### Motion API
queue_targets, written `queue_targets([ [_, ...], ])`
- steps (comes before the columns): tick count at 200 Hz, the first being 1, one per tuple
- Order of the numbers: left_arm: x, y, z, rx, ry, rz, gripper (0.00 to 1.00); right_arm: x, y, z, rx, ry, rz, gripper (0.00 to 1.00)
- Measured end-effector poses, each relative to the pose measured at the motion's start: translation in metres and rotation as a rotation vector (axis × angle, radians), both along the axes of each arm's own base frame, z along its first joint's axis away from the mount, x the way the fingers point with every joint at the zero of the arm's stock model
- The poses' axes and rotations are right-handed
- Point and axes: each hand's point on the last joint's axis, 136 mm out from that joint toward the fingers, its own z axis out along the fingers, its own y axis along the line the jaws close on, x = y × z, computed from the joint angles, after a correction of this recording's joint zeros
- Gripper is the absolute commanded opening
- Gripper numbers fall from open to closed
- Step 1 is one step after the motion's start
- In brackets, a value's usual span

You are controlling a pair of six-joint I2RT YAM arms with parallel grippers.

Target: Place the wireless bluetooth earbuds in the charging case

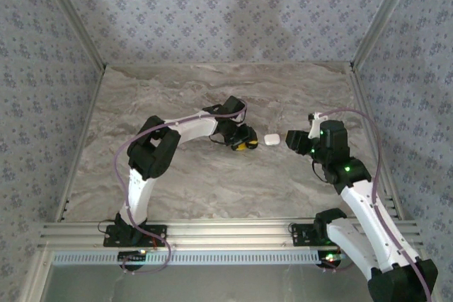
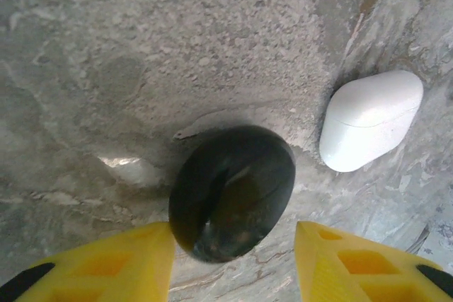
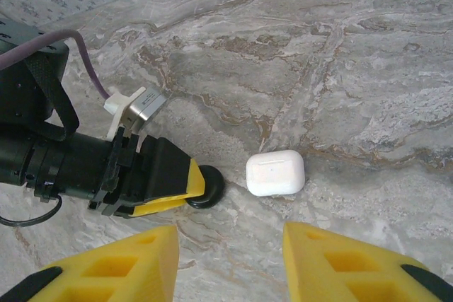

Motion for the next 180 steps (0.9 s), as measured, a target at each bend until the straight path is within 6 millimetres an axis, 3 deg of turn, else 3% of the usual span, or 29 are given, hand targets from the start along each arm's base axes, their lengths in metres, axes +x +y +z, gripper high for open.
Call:
queue_targets([
  [28, -0.005, 0.01, -0.005, 0.053, 0.001, -0.016, 0.53, -0.001, -0.001, 0.004, 0.009, -0.01, -0.005, 0.45],
  [47, -0.009, 0.024, 0.003, 0.085, -0.029, -0.025, 0.57, -0.002, -0.002, 0.008, 0.019, -0.018, -0.018, 0.45],
  [64, -0.014, 0.042, 0.022, 0.115, -0.073, -0.03, 0.6, -0.003, -0.004, 0.009, 0.02, -0.025, -0.03, 0.46],
  [88, -0.009, 0.077, 0.068, 0.132, -0.202, -0.004, 0.65, -0.001, -0.009, 0.001, -0.002, -0.022, -0.056, 0.51],
  [112, 0.007, 0.133, 0.124, 0.162, -0.388, 0.087, 0.7, 0.003, -0.018, -0.015, -0.048, -0.024, -0.086, 0.6],
  [125, 0.014, 0.175, 0.15, 0.208, -0.504, 0.161, 0.72, 0.006, -0.023, -0.027, -0.086, -0.022, -0.099, 0.72],
  [139, 0.018, 0.225, 0.17, 0.275, -0.63, 0.251, 0.81, 0.011, -0.029, -0.04, -0.133, -0.024, -0.11, 0.81],
  [159, 0.012, 0.293, 0.186, 0.398, -0.788, 0.382, 0.94, 0.019, -0.04, -0.057, -0.208, -0.03, -0.131, 0.88],
  [165, 0.008, 0.31, 0.187, 0.435, -0.828, 0.415, 0.98, 0.022, -0.043, -0.061, -0.228, -0.036, -0.136, 1.0],
  [180, -0.004, 0.348, 0.182, 0.529, -0.912, 0.486, 1.0, 0.028, -0.051, -0.072, -0.277, -0.042, -0.149, 1.0],
])
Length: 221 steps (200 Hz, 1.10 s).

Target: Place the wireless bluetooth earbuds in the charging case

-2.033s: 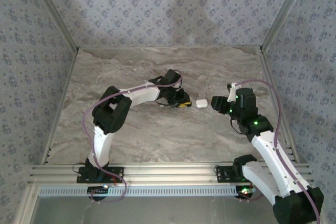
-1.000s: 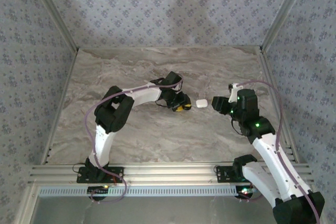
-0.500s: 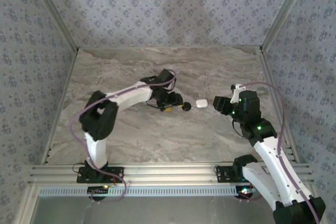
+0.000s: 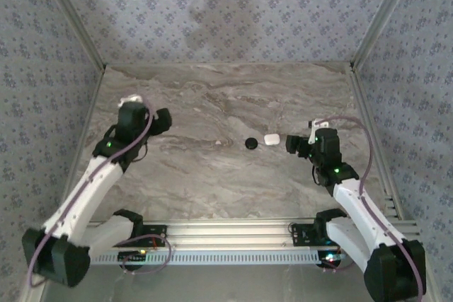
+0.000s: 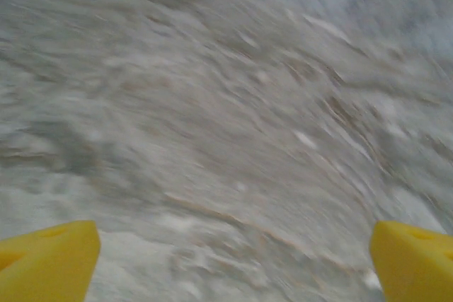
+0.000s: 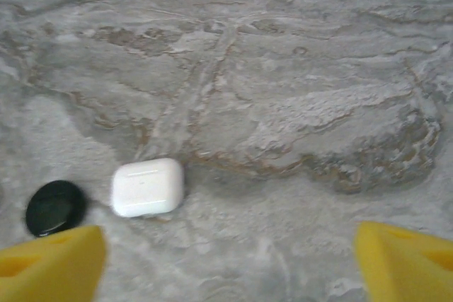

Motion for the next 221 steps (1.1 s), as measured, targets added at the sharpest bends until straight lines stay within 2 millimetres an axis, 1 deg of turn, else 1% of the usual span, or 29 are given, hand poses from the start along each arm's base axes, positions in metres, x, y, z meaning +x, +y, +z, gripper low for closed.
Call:
queue_targets([
  [7, -0.004, 0.013, -0.005, 0.032, -0.026, 0.031, 1.0, 0.003, -0.004, -0.004, -0.021, 0.001, -0.005, 1.0],
  [20, -0.013, 0.037, -0.022, 0.098, -0.061, 0.084, 1.0, 0.009, -0.011, -0.009, -0.048, 0.003, -0.018, 1.0],
  [40, -0.023, 0.06, -0.054, 0.179, -0.078, 0.132, 1.0, 0.019, -0.021, -0.011, -0.084, -0.011, -0.033, 1.0],
  [64, -0.028, 0.07, -0.088, 0.255, -0.086, 0.126, 1.0, 0.029, -0.029, -0.008, -0.12, -0.044, -0.038, 1.0],
  [73, -0.027, 0.072, -0.096, 0.28, -0.086, 0.12, 1.0, 0.034, -0.033, -0.005, -0.134, -0.067, -0.04, 1.0],
  [82, -0.026, 0.074, -0.1, 0.297, -0.09, 0.117, 1.0, 0.038, -0.035, -0.004, -0.144, -0.088, -0.038, 1.0],
  [97, -0.018, 0.075, -0.099, 0.316, -0.114, 0.109, 1.0, 0.044, -0.039, -0.005, -0.154, -0.109, -0.033, 1.0],
  [118, -0.004, 0.076, -0.095, 0.337, -0.153, 0.098, 1.0, 0.052, -0.041, -0.013, -0.156, -0.12, -0.017, 1.0],
  [136, 0.008, 0.076, -0.103, 0.348, -0.156, 0.086, 1.0, 0.058, -0.04, -0.021, -0.153, -0.135, 0.002, 1.0],
  [150, 0.018, 0.074, -0.114, 0.347, -0.151, 0.068, 1.0, 0.063, -0.037, -0.027, -0.155, -0.146, 0.024, 1.0],
  [176, 0.039, 0.064, -0.148, 0.357, -0.106, -0.005, 1.0, 0.074, -0.036, -0.041, -0.151, -0.161, 0.049, 1.0],
  [185, 0.047, 0.062, -0.162, 0.359, -0.079, -0.019, 1.0, 0.075, -0.036, -0.049, -0.149, -0.173, 0.054, 1.0],
  [192, 0.05, 0.063, -0.172, 0.357, -0.039, -0.024, 1.0, 0.074, -0.036, -0.059, -0.145, -0.17, 0.055, 1.0],
  [198, 0.054, 0.065, -0.172, 0.349, -0.033, -0.022, 1.0, 0.071, -0.036, -0.07, -0.143, -0.141, 0.057, 1.0],
  [204, 0.058, 0.068, -0.168, 0.336, -0.046, -0.011, 1.0, 0.069, -0.037, -0.078, -0.14, -0.113, 0.062, 1.0],
  [211, 0.064, 0.075, -0.161, 0.324, -0.062, 0.011, 1.0, 0.069, -0.037, -0.079, -0.133, -0.108, 0.064, 1.0],
  [221, 0.07, 0.082, -0.151, 0.313, -0.091, 0.037, 1.0, 0.072, -0.041, -0.075, -0.123, -0.118, 0.053, 1.0],
])
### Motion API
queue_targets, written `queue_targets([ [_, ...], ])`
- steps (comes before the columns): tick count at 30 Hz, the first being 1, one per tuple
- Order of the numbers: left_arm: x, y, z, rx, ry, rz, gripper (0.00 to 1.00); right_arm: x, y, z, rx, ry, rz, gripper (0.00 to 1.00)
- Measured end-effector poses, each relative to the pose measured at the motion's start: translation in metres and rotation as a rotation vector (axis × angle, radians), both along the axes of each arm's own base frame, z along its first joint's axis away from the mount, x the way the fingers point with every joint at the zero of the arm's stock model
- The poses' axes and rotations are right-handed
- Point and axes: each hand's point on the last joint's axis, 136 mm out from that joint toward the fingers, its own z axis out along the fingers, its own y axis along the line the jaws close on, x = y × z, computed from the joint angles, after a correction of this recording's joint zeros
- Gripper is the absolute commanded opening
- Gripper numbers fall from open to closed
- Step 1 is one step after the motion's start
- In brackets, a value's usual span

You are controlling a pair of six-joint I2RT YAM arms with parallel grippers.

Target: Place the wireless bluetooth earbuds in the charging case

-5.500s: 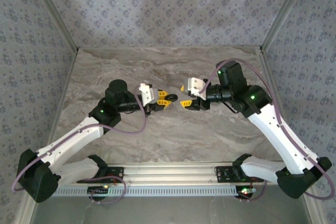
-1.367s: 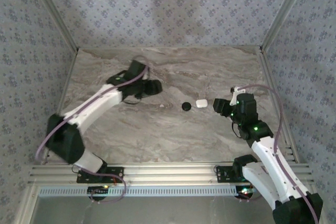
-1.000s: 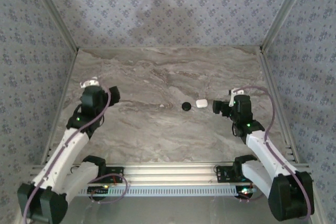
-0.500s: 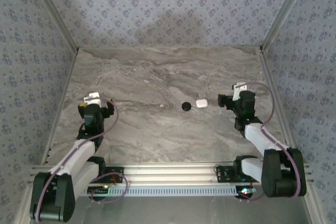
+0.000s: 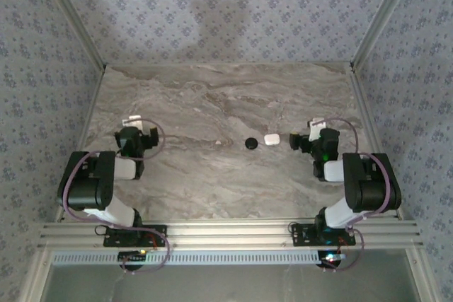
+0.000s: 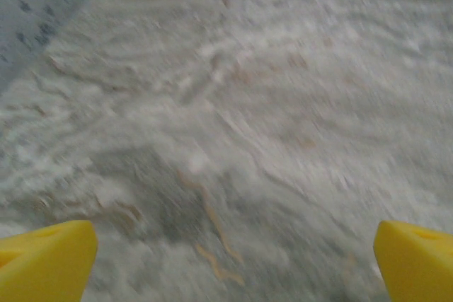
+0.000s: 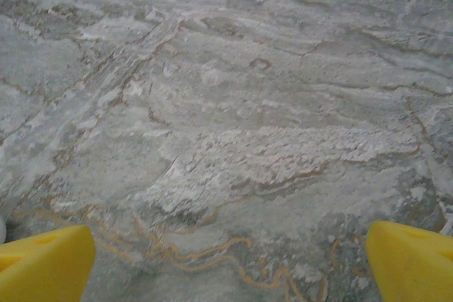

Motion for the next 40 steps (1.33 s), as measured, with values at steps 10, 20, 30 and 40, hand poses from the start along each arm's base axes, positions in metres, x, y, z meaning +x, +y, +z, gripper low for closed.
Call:
queue_targets([
  [10, 0.005, -0.003, 0.006, -0.031, -0.018, -0.022, 1.0, 0.014, -0.01, 0.018, 0.018, -0.052, -0.03, 1.0],
  [20, 0.005, -0.008, 0.004, -0.043, -0.014, -0.051, 1.0, 0.014, -0.01, 0.018, 0.018, -0.052, -0.029, 1.0],
  [30, 0.006, -0.012, 0.004, -0.052, -0.011, -0.071, 1.0, 0.014, -0.01, 0.018, 0.018, -0.052, -0.029, 1.0],
  [40, 0.005, -0.014, 0.002, -0.062, -0.001, -0.088, 1.0, 0.014, -0.011, 0.018, 0.023, -0.051, -0.036, 1.0],
])
